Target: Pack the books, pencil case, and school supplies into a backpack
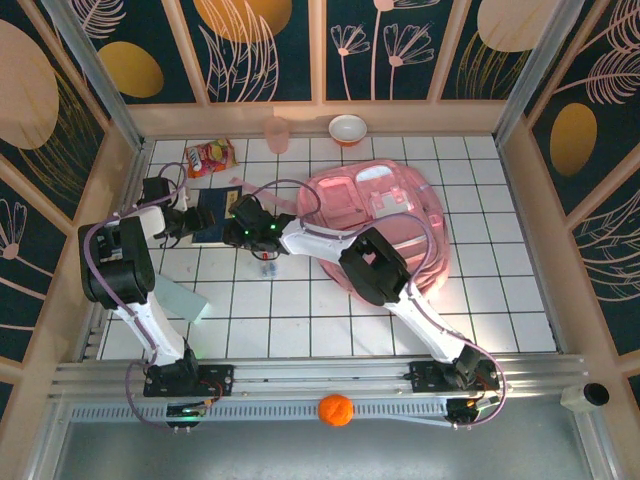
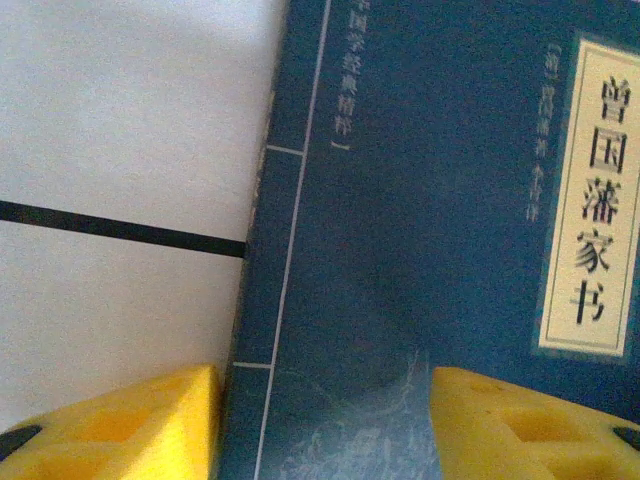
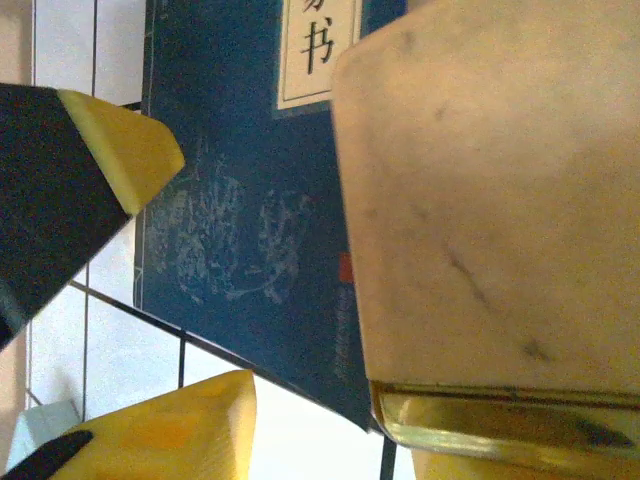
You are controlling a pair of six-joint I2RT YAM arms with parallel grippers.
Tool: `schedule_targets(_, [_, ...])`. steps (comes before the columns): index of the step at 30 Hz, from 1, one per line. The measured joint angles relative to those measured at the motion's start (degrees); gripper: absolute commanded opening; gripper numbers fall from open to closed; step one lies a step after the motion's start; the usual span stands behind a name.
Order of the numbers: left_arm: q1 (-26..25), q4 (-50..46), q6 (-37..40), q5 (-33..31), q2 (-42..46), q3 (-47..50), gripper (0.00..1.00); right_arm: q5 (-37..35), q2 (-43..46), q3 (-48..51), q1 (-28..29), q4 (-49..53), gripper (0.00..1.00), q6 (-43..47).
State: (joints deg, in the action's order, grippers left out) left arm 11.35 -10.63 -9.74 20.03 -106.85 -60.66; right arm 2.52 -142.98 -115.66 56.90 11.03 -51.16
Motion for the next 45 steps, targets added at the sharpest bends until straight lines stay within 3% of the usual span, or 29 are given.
schedule_targets(5, [0.17,0.66,-0.63,1.90,0.63,1.03,0.56,-1.05,-1.09,-0.48,-1.07,1.40,0.22,0.13])
schedule_targets(10, [0.68,1.29,-1.09,3.96,1.64,2.27,0.56,-0.96,-1.20,-0.87,-1.81,2.12,0.15,-0.09])
schedule_targets(24, [0.26,4.20,-6.32,15.56,9.60,4.33,0.53,0.94,-1.57,-1.29,-2.82,0.85,0.10,-0.37])
schedule_targets(27, [0.22,4.46,-7.39,16.94,9.49,6.62,0.49,1.07,-1.62,-1.29,-2.80,0.76,0.10,-0.37])
schedule_targets(29, [0.20,4.44,-8.22,17.00,9.35,7.48,0.37,1.40,-1.62,-1.31,-2.82,0.74,0.10,-0.37])
schedule_targets(35, [0.13,4.39,-8.68,14.19,9.97,7.74,0.01,1.57,-1.62,-1.31,-2.80,0.72,0.19,-0.22])
schedule_targets(45, [-0.22,2.12,-6.84,4.11,24.35,8.02,0.00,1.99,6.86,9.40,-1.73,-1.40,0.44,0.07])
